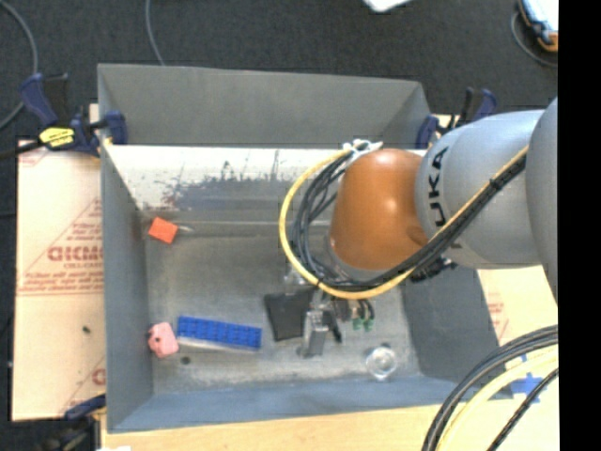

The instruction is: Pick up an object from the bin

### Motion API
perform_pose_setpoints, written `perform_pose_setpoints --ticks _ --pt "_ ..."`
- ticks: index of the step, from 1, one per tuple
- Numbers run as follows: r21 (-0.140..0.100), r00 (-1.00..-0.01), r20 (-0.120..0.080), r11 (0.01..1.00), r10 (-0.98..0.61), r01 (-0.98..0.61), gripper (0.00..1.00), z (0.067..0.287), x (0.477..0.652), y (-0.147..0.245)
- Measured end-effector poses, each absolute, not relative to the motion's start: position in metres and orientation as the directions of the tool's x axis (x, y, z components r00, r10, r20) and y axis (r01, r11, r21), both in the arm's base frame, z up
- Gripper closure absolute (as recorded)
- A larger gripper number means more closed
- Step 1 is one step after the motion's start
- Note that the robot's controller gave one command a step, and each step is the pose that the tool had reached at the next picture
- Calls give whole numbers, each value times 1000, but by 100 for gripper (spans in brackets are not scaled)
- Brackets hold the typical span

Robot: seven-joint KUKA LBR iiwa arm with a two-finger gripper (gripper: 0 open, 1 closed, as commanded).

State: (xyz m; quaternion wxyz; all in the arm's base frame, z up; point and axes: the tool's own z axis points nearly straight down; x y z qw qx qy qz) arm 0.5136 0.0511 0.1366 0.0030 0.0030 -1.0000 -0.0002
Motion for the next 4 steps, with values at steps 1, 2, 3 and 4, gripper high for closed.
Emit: perform_pose_setpoints --ticks 1,2,3,4 --pt "1 -1000 -2 1000 -2 -2 0 141 516 51" --pt "0 -999 4 999 34 34 0 70 536 -3" --pt "0 -997 -4 997 -79 -79 0 70 540 7" --pt "1 -1000 1 1000 11 11 0 71 537 -1"
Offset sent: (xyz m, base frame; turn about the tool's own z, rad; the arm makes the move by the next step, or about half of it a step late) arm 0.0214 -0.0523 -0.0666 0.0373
